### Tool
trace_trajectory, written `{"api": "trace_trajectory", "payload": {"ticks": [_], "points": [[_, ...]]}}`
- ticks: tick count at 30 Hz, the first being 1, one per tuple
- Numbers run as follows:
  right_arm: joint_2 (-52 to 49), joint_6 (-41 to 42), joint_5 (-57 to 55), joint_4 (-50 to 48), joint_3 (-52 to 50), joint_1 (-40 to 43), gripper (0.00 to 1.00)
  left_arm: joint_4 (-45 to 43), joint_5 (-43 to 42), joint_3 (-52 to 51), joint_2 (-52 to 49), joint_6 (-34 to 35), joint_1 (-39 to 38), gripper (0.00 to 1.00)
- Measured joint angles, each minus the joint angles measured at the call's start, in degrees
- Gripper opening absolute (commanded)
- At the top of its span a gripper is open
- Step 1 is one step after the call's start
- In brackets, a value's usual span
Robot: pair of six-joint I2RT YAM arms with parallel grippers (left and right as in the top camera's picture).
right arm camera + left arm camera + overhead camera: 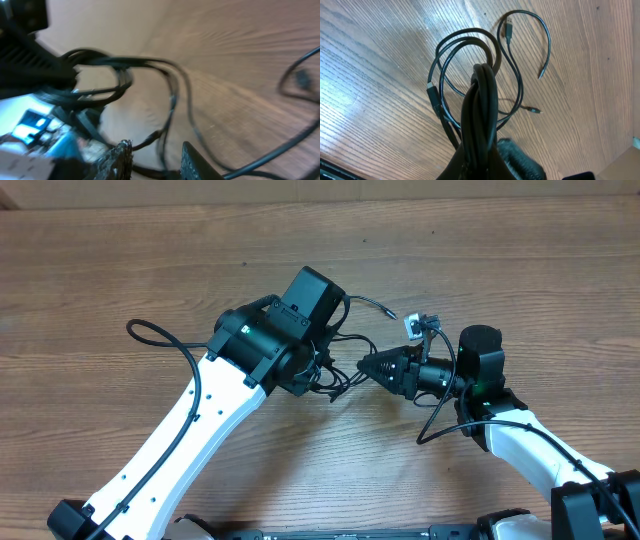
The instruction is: Untangle cables
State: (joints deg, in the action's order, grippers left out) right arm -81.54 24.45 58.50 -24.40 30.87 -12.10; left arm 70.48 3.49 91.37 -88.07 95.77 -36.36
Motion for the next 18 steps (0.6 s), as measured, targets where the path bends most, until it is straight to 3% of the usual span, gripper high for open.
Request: {"api": "trace_trajectory", "payload": {"ticks": [5, 9, 18], "points": [[0.0, 1.0, 5.0, -0.1, 0.0, 0.0, 0.42, -0.2, 0.3, 0.0, 0.0, 0.0, 0.0, 0.04], [0.0, 1.2, 7.7, -0.1, 0.0, 0.0, 0.43, -0.2, 2.3, 0.0, 0.0, -1.4, 0.0, 0.04], [0.0, 5.7, 7.3, -0.2, 0.0, 0.0, 0.42, -0.2, 8.4, 0.0, 0.0, -16.3, 0.0, 0.04]]}}
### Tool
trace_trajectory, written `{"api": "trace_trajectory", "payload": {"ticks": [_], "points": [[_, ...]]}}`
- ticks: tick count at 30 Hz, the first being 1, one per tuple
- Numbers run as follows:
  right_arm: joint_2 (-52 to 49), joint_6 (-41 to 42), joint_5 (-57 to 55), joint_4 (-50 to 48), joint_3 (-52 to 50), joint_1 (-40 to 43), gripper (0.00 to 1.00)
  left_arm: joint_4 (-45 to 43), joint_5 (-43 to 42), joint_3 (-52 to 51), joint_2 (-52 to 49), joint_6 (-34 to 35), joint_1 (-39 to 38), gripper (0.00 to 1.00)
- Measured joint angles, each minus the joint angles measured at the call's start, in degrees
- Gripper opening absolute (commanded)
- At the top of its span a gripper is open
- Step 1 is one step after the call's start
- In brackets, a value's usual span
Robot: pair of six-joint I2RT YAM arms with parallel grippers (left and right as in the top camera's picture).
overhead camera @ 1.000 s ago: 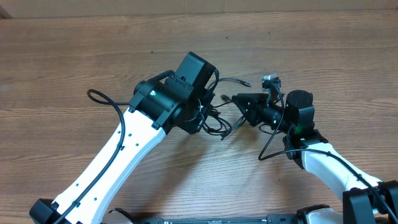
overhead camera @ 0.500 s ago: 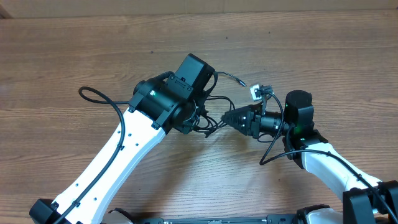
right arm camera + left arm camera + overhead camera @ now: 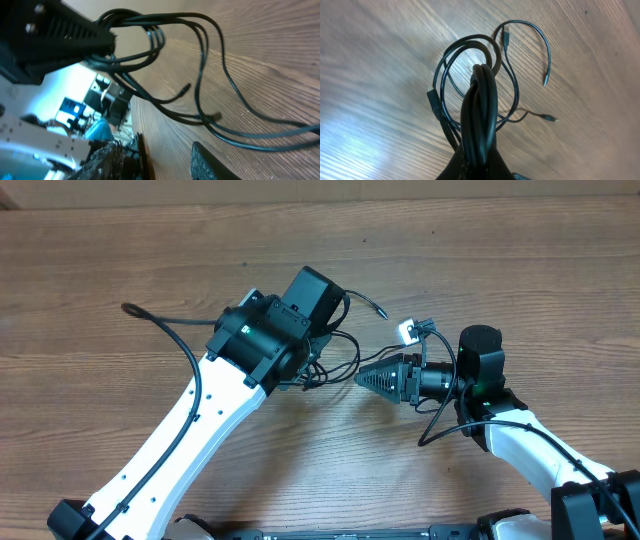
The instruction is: Untangle cables
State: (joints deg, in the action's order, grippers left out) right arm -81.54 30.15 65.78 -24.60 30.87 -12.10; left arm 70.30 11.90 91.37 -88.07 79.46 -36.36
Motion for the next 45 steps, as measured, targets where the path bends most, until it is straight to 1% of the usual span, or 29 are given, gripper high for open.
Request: {"api": "trace_trajectory", "payload": {"ticks": [4, 5, 8, 10, 11, 14, 17, 19, 23, 26, 31, 33, 39, 45], "points": [[0.0, 6.8, -2.5, -1.5, 0.0, 0.0, 0.43, -0.1, 1.3, 0.0, 0.0, -11.3, 0.0, 0.04], [0.0, 9.0, -2.9, -3.0, 0.0, 0.0, 0.50, -0.5, 1.2, 0.0, 0.0, -15.1, 0.0, 0.04], [-0.1, 16.5, -4.1, -8.1, 0.1, 0.0, 0.50, -2.8, -0.6, -0.1, 0.0, -29.6, 0.0, 0.04], [-0.1, 21.8, -5.2, -10.4, 0.1, 0.0, 0.51, -4.7, -3.8, -0.1, 0.0, -40.3, 0.0, 0.04], [-0.1, 25.1, -6.1, -10.8, 0.2, 0.0, 0.51, -5.0, -5.3, -0.1, 0.0, -45.1, 0.0, 0.04], [-0.1, 31.4, -8.3, -10.8, 0.2, 0.0, 0.51, -4.3, -9.9, -0.1, 0.0, -59.3, 0.0, 0.04], [-0.1, 34.8, -10.1, -10.9, 0.2, 0.0, 0.52, -2.3, -12.0, -0.1, 0.0, -70.6, 0.0, 0.04], [-0.1, 34.8, -10.6, -10.9, 0.2, 0.0, 0.55, -1.4, -12.6, -0.1, 0.0, -76.4, 0.0, 0.04], [-0.1, 30.8, -10.8, -10.9, 0.2, 0.0, 0.56, -0.1, -13.0, -0.1, 0.0, -85.0, 0.0, 0.04], [-0.1, 25.0, -10.3, -10.9, 0.2, 0.0, 0.56, 0.0, -13.3, -0.1, 0.0, -89.3, 0.0, 0.04], [-0.1, 12.5, -7.5, -10.9, 0.2, 0.0, 0.56, 0.0, -15.0, -0.1, 0.0, -96.3, 0.0, 0.04], [-0.1, 6.3, -5.5, -11.0, 0.2, 0.0, 0.56, 0.1, -16.4, -0.1, 0.0, -99.0, 0.0, 0.04], [-0.1, -9.6, 0.2, -15.2, 0.2, 0.0, 0.55, 4.0, -21.0, -0.1, 0.0, -101.2, 0.0, 0.04], [-0.1, -19.2, 4.9, -23.2, 0.2, -0.6, 0.54, 6.4, -24.3, -0.2, 0.0, -101.9, 0.1, 0.04]]}}
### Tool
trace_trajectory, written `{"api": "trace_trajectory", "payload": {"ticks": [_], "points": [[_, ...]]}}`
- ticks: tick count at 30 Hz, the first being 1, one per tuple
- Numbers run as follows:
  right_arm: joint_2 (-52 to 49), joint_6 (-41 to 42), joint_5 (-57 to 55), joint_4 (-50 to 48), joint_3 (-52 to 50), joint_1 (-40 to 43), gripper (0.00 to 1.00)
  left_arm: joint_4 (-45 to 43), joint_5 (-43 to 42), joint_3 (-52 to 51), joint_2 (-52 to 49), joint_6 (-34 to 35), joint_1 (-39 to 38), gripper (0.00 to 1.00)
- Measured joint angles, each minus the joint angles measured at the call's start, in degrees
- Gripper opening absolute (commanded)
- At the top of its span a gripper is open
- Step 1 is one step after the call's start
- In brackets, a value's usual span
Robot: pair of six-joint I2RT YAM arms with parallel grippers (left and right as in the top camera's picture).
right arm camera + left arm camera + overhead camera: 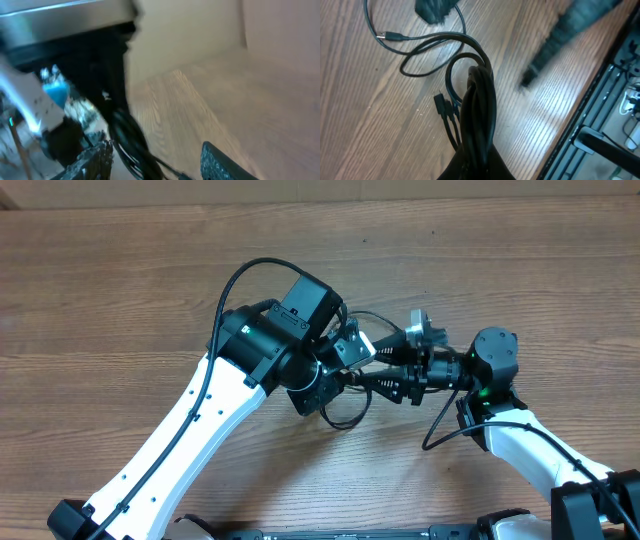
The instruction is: Untangle cables
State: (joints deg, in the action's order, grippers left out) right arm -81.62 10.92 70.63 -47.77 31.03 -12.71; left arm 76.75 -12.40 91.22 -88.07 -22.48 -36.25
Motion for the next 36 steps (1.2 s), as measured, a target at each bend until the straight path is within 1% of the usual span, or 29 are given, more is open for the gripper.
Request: {"api": "trace_trajectory", "payload": {"ticks": [2, 6, 8, 9, 10, 14, 29, 36], "points": [[0.0, -2.8, 0.7, -0.7, 0.0, -0.8, 0.46, 0.0, -1.2, 0.0, 0.0, 0.2, 0.4, 0.04], [0.0, -7.4, 1.5, -0.7, 0.0, -2.1, 0.34, 0.8, -5.7, 0.0, 0.0, -0.1, 2.6, 0.04], [0.0, -8.8, 1.6, -0.7, 0.0, -2.4, 0.33, 1.0, -7.9, 0.0, 0.0, -0.3, 3.7, 0.04], [0.0, -9.2, 1.7, -0.7, 0.0, -2.4, 0.31, 1.0, -8.8, 0.0, 0.0, -0.3, 4.2, 0.04], [0.0, -9.6, 1.9, -0.7, 0.0, -2.4, 0.27, 1.0, -9.6, 0.0, 0.0, -0.3, 4.5, 0.04], [0.0, -11.1, 1.9, -0.8, 0.0, -2.4, 0.04, 1.0, -12.0, 0.0, 0.0, -0.7, 4.9, 0.04], [0.0, -11.3, 2.5, -0.6, 0.0, -2.3, 0.04, 0.8, -12.6, 0.0, 0.0, -1.7, 5.3, 0.04], [0.0, -11.3, 1.4, 3.1, 0.0, -2.3, 0.04, 0.4, -12.0, -0.1, 0.0, -1.7, 5.3, 0.04]]}}
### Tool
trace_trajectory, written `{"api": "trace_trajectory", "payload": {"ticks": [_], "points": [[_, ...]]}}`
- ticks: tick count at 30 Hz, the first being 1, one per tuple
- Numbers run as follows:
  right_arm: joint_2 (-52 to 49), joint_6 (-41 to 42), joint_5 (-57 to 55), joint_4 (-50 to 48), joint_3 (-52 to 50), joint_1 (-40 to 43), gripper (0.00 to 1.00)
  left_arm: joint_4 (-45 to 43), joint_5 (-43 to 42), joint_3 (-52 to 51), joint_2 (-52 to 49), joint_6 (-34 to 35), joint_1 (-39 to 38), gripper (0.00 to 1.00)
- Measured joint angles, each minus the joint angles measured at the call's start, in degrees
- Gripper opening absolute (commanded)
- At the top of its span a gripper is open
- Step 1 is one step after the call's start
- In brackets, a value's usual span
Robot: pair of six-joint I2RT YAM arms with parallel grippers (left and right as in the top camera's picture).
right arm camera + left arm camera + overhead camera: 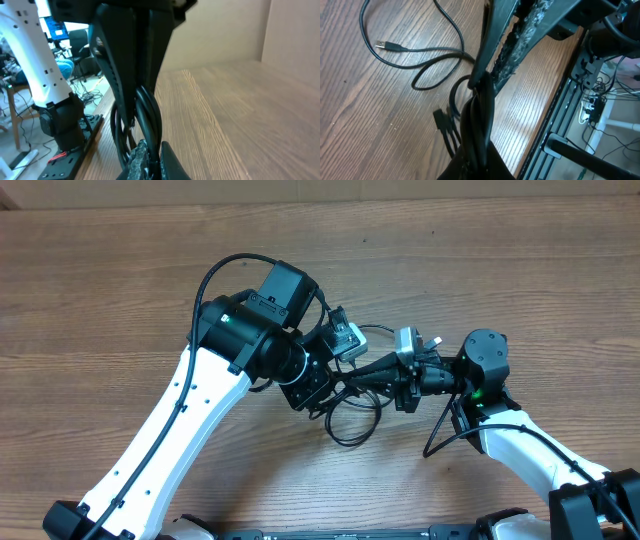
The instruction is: Untangle cables
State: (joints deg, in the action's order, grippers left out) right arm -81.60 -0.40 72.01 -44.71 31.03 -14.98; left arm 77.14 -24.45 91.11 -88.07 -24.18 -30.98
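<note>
A bundle of black cables [479, 117] hangs from my left gripper [477, 162], which is shut on it. Its loops and a USB plug [385, 45] trail onto the wood. My right gripper [487, 80] reaches in from the right and is shut on strands of the same bundle, just beyond the left fingertips. In the right wrist view a thick black cable [150, 112] runs down between the right gripper [152, 159] fingers. From overhead, the right gripper [348, 380] meets the left gripper [322, 383], and a cable loop [352, 425] lies below them.
The wooden table [100, 260] spreads all around. The left arm's own black lead [212, 275] arcs above its wrist. In the left wrist view the table's near edge and a metal frame [565, 115] are close on the right.
My right gripper was open beside the bundle. Now it is shut on strands just past the left fingertips. The left wrist has shifted slightly left.
My left gripper held the bundle above the table throughout. At first the right gripper was open by the hanging loops, then a little farther back. The left wrist then turned the bundle round with the right gripper open nearby. Now both grip it.
</note>
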Motion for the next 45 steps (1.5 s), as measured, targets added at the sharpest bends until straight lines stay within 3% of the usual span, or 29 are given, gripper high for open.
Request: {"api": "trace_trajectory", "payload": {"ticks": [17, 21, 24, 25, 33, 35, 39, 45], "points": [[0.0, 6.1, -4.0, 1.1, 0.0, 2.6, 0.05, -0.5, 8.0, 0.0, 0.0, 7.8, -0.1, 0.05], [0.0, 6.4, -4.0, 1.1, 0.0, 2.6, 0.35, -0.9, 8.0, 0.0, 0.0, 8.0, -0.1, 0.08], [0.0, 6.1, -4.0, 1.3, 0.0, 2.6, 0.64, -2.1, 6.5, 0.0, 0.0, 8.1, -0.1, 0.11], [0.0, 6.2, -4.0, 1.3, 0.0, 2.6, 0.66, -2.6, 5.7, 0.0, 0.0, 8.2, -0.1, 0.11], [0.0, 6.2, -4.0, 1.7, 0.1, 2.6, 0.58, -5.3, -2.7, 0.0, 0.0, 7.3, -0.1, 0.08], [0.0, 6.2, -4.1, 1.7, 0.1, 2.6, 0.49, -5.4, -3.8, 0.0, 0.0, 7.3, -0.1, 0.08], [0.0, 6.4, -3.7, 2.0, 0.0, 2.6, 0.21, -5.8, -5.1, 0.0, 0.0, 7.3, -0.1, 0.09], [0.0, 6.1, -3.2, 1.8, 0.1, 2.5, 0.07, -6.5, -5.5, 0.0, 0.0, 7.3, -0.1, 0.14]]}}
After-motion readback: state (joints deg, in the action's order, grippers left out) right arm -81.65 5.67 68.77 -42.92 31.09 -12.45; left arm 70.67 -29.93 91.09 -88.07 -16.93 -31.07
